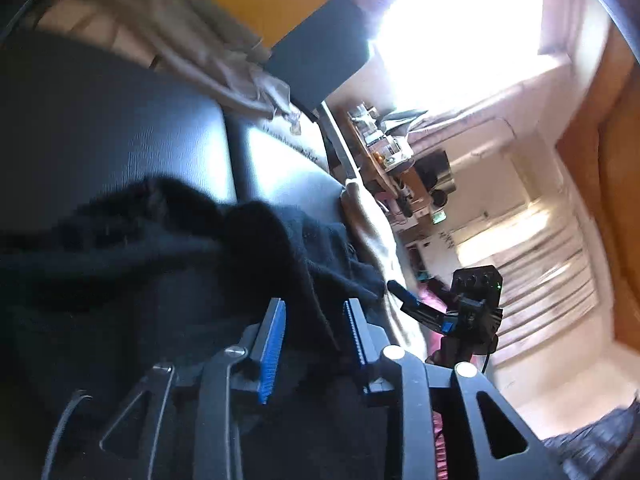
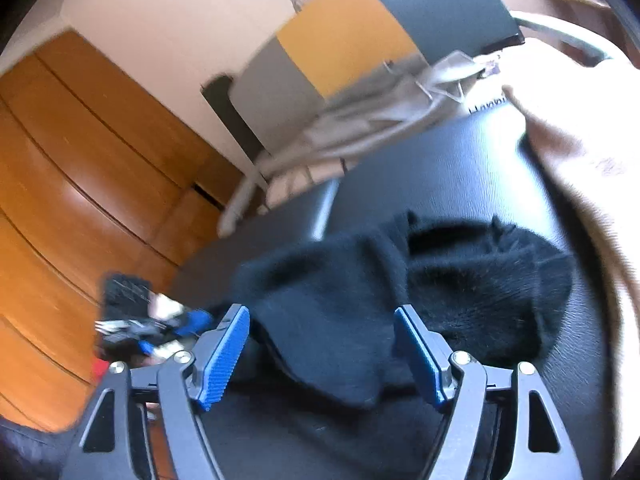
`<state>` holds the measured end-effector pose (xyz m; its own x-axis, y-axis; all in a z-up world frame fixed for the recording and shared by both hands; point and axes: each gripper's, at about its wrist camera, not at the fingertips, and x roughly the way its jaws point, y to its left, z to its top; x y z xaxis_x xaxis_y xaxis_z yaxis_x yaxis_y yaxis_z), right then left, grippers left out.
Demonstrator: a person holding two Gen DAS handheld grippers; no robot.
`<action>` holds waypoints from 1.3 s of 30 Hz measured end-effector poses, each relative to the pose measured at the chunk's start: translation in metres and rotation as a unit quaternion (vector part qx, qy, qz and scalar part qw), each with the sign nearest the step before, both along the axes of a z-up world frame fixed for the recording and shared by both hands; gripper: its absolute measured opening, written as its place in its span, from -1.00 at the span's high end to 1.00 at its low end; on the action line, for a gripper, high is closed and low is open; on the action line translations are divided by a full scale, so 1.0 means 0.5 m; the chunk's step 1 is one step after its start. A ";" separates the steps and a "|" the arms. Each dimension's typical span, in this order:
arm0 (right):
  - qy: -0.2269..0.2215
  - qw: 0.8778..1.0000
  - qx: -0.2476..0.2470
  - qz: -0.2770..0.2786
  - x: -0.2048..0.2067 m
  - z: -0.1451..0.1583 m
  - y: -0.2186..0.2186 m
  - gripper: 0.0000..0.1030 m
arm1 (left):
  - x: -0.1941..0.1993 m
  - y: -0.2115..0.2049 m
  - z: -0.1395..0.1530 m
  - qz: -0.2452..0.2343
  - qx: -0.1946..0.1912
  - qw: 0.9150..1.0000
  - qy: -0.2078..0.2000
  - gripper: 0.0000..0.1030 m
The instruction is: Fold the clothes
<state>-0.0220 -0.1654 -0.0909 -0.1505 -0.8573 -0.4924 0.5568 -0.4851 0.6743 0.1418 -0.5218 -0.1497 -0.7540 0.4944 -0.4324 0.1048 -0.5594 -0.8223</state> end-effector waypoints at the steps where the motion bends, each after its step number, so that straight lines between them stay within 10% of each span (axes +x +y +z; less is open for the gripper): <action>1: -0.014 1.000 -0.015 -0.011 -0.006 0.007 0.015 -0.49 | -0.005 0.007 -0.004 0.000 0.003 1.000 -0.004 0.40; 13: -0.100 0.992 0.076 0.007 -0.070 -0.090 -0.053 0.15 | -0.114 0.073 -0.029 -0.006 -0.003 0.998 -0.069 0.14; 17: -0.075 0.990 0.117 0.011 -0.071 -0.094 -0.081 0.91 | -0.136 0.098 -0.017 -0.007 -0.064 0.995 -0.081 0.84; 27: -0.026 0.999 0.041 0.023 -0.019 0.033 -0.056 0.91 | -0.068 0.066 0.096 -0.031 -0.086 0.996 -0.023 0.95; 33: -0.050 0.990 0.133 -0.004 -0.008 -0.071 -0.050 0.91 | -0.049 0.085 -0.009 -0.028 -0.114 0.985 -0.123 0.80; 39: 0.060 0.983 0.172 -0.034 0.031 -0.024 -0.052 0.71 | 0.012 0.066 0.054 0.048 -0.131 0.987 -0.077 0.64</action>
<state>-0.0065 -0.1913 -0.1030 -0.2764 -0.6292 -0.7265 0.5797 -0.7120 0.3961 0.1476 -0.4888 -0.1226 -0.7079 0.2798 -0.6485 0.2798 -0.7320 -0.6212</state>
